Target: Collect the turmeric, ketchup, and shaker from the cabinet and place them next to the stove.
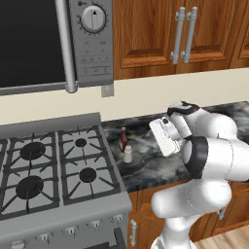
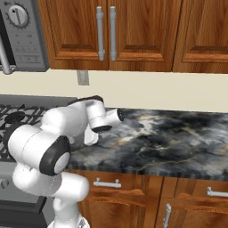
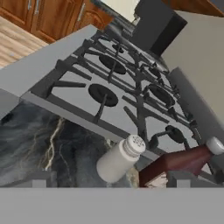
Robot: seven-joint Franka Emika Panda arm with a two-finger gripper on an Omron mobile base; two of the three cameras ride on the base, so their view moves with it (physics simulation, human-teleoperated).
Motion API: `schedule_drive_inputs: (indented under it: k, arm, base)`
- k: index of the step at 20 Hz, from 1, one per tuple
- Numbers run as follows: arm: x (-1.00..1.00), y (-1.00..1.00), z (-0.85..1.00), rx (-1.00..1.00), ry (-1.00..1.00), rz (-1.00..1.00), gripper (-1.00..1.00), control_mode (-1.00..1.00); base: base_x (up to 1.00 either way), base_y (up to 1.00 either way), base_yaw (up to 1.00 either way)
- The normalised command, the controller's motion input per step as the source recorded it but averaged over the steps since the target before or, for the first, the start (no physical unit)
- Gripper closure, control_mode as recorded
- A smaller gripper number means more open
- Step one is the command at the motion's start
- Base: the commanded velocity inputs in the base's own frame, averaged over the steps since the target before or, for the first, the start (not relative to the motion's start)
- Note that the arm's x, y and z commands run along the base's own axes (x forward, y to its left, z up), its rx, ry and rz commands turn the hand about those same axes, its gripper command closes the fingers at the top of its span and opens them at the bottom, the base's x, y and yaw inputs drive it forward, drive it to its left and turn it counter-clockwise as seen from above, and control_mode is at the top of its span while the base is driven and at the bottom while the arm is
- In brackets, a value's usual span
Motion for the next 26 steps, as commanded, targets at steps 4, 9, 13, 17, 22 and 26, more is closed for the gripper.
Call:
schedule_drive_inputs:
  k: [4, 9, 13, 17, 22, 26]
  arm:
    - [-0.66, -0.01, 0.83, 0.04, -0.12, -0.09, -1.00, -1.00]
    - [-0.63, -0.02, 0.89, 0.06, -0.07, -0.10, -1.00, -1.00]
    - [-0.69, 0.00, 0.78, 0.11, -0.03, -0.13, -1.00, -1.00]
    - [-0.65, 0.00, 0.72, 0.14, 0.00, -0.14, -1.00, -1.00]
    - [-0.62, 0.00, 0.69, 0.19, 0.00, -0.16, -1.00, -1.00]
    - [-0.61, 0.00, 0.61, 0.23, 0.01, -0.19, -1.00, -1.00]
  base:
    - [0.00, 0.00, 0.00]
    - [0.00, 0.00, 0.00]
    - [0.00, 0.00, 0.00]
    - [0.00, 0.00, 0.00]
    - [0.00, 0.00, 0.00]
    - [0.00, 0.00, 0.00]
